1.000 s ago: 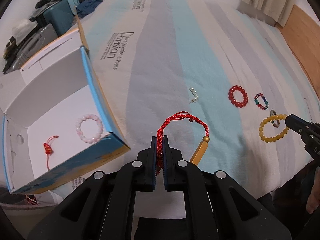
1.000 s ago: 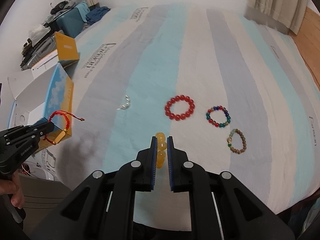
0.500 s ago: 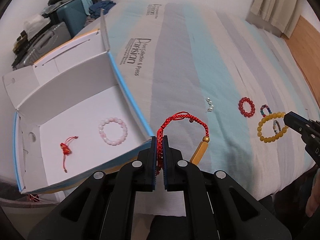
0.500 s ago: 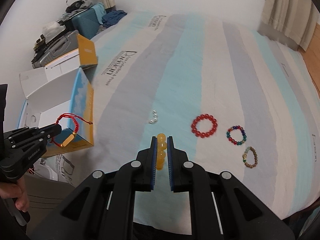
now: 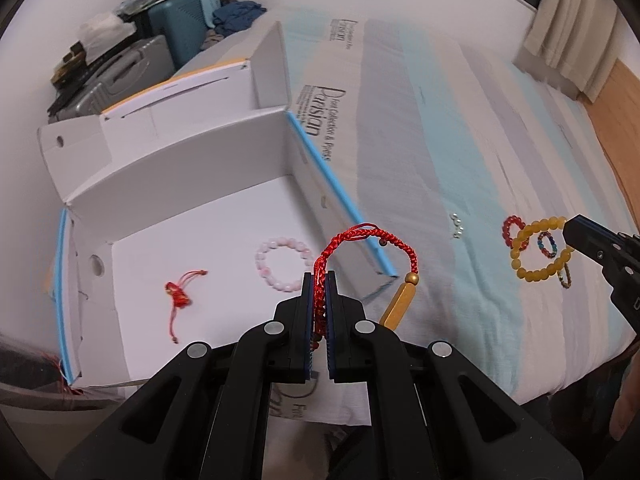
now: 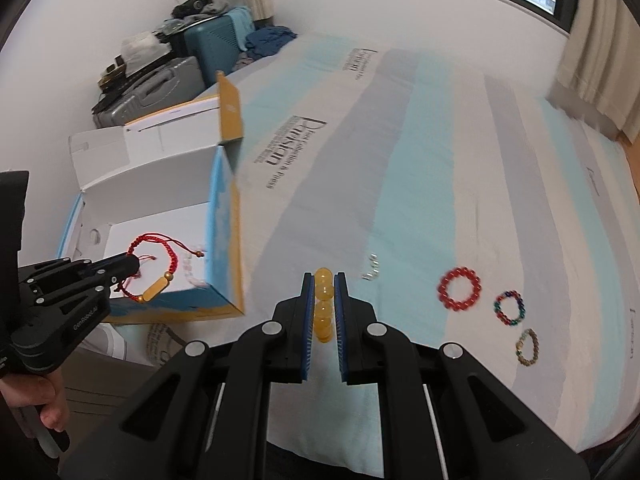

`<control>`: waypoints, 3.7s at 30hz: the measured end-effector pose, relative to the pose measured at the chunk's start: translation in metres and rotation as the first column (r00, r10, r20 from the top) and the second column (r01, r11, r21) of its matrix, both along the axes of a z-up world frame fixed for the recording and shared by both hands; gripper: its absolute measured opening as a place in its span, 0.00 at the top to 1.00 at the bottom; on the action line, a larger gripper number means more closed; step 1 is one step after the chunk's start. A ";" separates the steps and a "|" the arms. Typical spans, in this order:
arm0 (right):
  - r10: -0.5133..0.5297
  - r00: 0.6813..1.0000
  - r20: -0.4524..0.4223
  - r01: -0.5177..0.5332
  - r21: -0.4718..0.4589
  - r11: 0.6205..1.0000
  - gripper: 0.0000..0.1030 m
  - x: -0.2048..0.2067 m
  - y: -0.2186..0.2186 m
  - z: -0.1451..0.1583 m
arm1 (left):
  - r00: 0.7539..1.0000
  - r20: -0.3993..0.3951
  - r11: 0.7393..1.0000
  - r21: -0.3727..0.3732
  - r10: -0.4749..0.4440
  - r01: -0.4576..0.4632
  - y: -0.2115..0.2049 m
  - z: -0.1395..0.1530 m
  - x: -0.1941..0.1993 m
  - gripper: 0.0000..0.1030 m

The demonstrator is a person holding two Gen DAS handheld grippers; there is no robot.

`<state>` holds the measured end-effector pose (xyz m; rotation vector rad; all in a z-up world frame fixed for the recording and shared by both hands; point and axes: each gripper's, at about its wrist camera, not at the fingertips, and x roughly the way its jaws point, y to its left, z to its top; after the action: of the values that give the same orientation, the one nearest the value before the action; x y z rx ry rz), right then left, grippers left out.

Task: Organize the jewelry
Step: 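Lift both held bracelets and carry them toward the white box, then lower both bracelets into the box and open both tools, then move both open tools out of the box back over the bed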

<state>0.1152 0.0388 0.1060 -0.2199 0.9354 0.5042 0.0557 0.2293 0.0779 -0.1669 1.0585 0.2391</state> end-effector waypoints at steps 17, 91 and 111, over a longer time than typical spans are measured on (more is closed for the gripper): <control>0.158 0.987 0.027 -0.158 -0.022 0.987 0.91 -0.033 0.122 0.012 | 0.994 -0.008 0.993 -0.038 0.111 -0.111 0.092 -0.015 -0.039 0.96; 0.209 0.959 -0.192 -0.239 -0.152 0.959 0.72 -0.006 0.231 -0.133 | 0.946 -0.240 0.974 -0.020 0.216 -0.227 0.174 -0.112 -0.042 0.89; 0.233 0.960 -0.154 -0.251 -0.104 0.962 0.37 -0.014 0.224 -0.110 | 0.958 -0.150 0.969 0.015 0.245 -0.245 0.163 -0.079 -0.051 0.39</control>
<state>0.1013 0.2633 -0.0042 -0.4186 1.0852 0.6960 0.0047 0.3926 -0.0012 -0.2875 1.1892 0.4800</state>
